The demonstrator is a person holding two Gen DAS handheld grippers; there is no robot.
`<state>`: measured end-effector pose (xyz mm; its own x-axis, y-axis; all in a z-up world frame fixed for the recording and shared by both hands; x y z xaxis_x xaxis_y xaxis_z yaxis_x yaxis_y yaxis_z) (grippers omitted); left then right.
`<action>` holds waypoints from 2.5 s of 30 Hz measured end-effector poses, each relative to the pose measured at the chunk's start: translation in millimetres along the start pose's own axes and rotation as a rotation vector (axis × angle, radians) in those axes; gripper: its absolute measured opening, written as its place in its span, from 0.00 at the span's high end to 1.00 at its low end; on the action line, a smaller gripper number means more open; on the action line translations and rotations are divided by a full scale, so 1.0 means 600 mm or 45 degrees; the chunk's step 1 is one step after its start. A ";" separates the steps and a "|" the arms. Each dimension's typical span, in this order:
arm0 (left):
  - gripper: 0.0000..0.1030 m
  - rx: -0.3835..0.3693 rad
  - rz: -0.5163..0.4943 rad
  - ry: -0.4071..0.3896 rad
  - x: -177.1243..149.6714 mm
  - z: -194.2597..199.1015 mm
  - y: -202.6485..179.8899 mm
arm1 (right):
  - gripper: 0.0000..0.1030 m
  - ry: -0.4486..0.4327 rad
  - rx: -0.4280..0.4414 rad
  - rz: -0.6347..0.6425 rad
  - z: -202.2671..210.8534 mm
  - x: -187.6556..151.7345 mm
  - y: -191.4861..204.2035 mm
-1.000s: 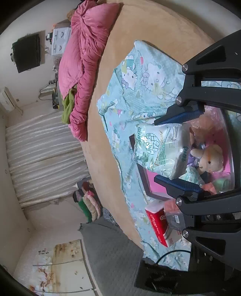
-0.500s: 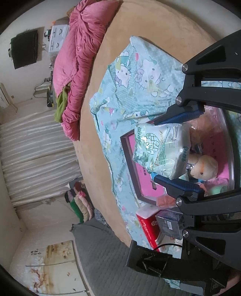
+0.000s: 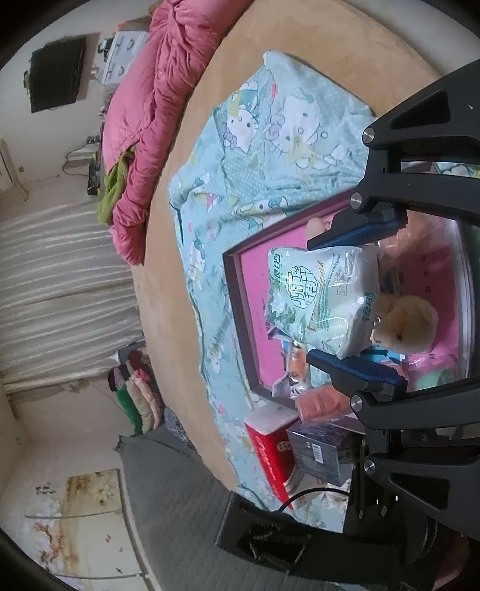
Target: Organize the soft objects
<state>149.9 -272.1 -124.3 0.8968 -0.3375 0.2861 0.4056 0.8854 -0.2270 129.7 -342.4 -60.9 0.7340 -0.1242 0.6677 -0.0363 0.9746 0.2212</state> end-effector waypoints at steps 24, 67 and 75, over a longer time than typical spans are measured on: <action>0.83 -0.082 0.017 0.038 -0.008 -0.015 0.007 | 0.45 0.121 0.028 0.023 -0.053 -0.025 0.015; 0.44 -0.005 0.076 -0.030 -0.008 0.040 0.031 | 0.27 0.015 0.013 -0.054 -0.005 -0.013 -0.011; 0.38 0.076 0.038 -0.084 -0.010 0.072 0.031 | 0.25 -0.033 -0.007 -0.030 0.015 -0.007 -0.007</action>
<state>144.4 -239.9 -89.9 0.8941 -0.2904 0.3411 0.3657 0.9129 -0.1813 120.9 -347.5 -58.2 0.7166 -0.1520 0.6808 -0.0156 0.9722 0.2334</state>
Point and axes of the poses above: each gripper's, at about its wrist camera, not at the fingertips, and z roughly against the way its jaws point, y to its left, x to its top, the point moved 10 cm from there along -z, roughly the way its jaws point, and after that the axes turned 9 degrees about y, right-handed, at the moved point
